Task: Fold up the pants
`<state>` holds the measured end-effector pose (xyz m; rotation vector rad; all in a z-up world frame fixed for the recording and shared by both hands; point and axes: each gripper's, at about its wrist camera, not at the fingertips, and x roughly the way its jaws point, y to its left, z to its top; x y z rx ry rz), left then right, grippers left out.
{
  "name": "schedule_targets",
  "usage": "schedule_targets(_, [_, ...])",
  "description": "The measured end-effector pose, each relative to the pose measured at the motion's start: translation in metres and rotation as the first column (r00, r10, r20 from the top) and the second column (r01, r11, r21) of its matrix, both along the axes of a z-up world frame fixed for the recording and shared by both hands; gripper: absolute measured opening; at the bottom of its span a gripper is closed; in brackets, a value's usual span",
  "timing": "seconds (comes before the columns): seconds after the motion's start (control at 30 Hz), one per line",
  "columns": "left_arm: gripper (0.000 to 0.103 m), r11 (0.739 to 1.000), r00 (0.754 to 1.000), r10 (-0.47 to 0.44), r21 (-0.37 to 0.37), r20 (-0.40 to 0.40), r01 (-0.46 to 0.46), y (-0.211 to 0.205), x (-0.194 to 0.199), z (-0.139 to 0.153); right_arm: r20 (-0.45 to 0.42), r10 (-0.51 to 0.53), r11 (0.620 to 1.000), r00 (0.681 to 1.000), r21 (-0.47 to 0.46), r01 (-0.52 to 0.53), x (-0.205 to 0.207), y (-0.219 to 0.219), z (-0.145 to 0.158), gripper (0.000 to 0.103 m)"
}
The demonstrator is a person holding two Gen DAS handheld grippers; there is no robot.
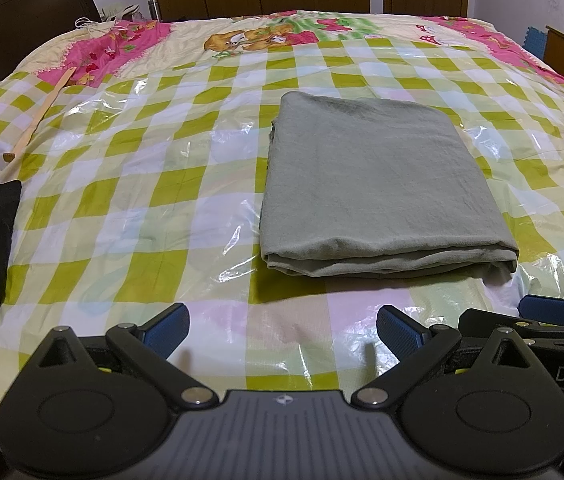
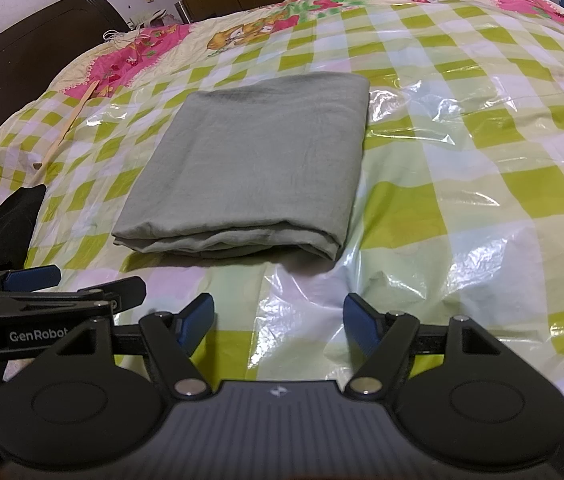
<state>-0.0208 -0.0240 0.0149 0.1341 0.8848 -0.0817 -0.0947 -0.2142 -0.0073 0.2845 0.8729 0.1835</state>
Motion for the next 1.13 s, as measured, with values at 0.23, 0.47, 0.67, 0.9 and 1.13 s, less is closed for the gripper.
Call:
schedule_targets(0.23, [0.103,1.0,1.0,-0.001,0.0,0.0,0.001,0.0001,0.0,-0.0001,0.0,0.0,1.0,1.0,0.0,0.0,0.0001,-0.0007,0.0,0.073])
schedule_targets(0.47, [0.103,1.0,1.0,0.0,0.001,0.001,0.0,0.0003,0.0,-0.0002,0.0,0.0,1.0,1.0,0.0,0.0,0.0001,-0.0007,0.0,0.073])
schedule_targets(0.67, [0.103,1.0,1.0,0.007,-0.005,0.0,-0.007,0.0,0.0003,0.0011,0.001,0.0,1.0,1.0,0.001,0.0,0.0002,-0.0008,-0.0001,0.073])
schedule_targets(0.9, [0.103,1.0,1.0,0.011,-0.007,-0.002,-0.011,-0.0011,0.0007,0.0009,0.0,0.0,1.0,1.0,0.0,0.0,0.0,-0.0009,0.0,0.074])
schedule_targets(1.13, [0.103,1.0,1.0,0.017,-0.012,-0.005,-0.017,-0.0016,0.0007,0.0005,0.0,0.0,1.0,1.0,0.0,0.0,0.0001,-0.0006,0.0,0.074])
